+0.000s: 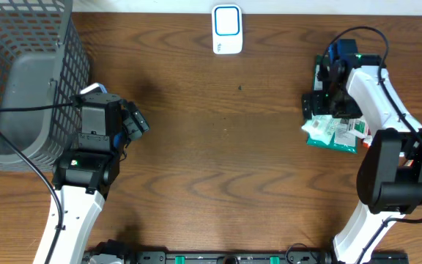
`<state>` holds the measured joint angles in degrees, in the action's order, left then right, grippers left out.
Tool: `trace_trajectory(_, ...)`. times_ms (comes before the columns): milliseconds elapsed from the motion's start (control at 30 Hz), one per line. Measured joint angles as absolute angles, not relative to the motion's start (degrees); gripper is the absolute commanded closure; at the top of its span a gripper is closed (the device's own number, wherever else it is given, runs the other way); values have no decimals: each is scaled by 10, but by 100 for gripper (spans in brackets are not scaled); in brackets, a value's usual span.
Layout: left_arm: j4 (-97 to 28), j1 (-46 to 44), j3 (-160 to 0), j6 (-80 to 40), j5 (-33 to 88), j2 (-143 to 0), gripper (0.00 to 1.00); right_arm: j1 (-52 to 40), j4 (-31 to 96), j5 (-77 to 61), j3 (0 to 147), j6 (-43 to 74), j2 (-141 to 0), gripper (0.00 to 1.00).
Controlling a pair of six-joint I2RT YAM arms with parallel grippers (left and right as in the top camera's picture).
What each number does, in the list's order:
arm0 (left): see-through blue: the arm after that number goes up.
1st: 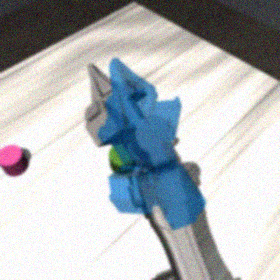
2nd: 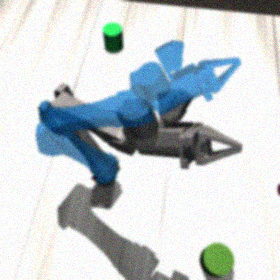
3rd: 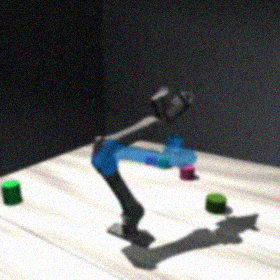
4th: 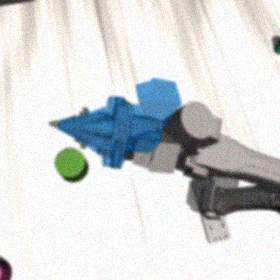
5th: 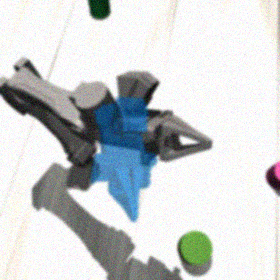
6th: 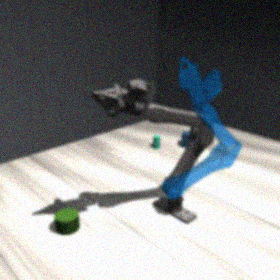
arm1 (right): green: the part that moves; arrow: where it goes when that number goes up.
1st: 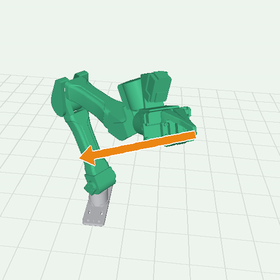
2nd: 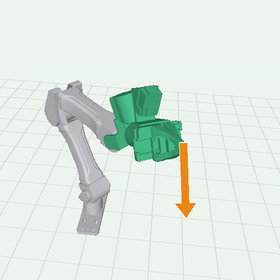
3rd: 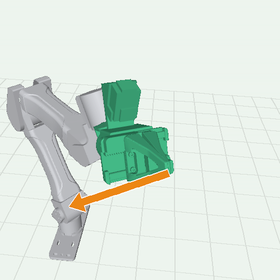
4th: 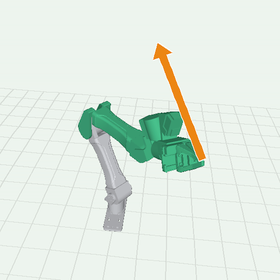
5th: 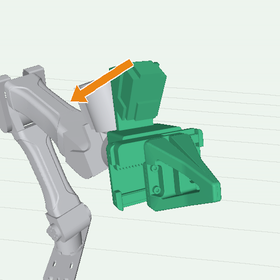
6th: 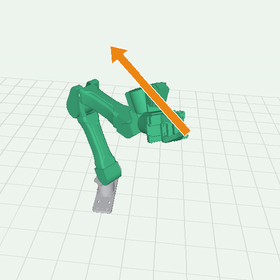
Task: Scan the item barcode
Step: 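Move the wipes to the right and drop them on the green packet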
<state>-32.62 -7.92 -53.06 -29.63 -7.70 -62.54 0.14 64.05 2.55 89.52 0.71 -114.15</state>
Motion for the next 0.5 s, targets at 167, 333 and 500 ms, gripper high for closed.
trace_trajectory(167,-326,-79,-531,-296,-77,-625,14,1,660,14,952,9,-1139,1)
trace_trajectory(333,-326,-79,-531,-296,-77,-625,14,1,660,10,964,9,-1135,1)
trace_trajectory(500,-326,-79,-531,-296,-77,-625,14,1,660,10,964,9,-1135,1)
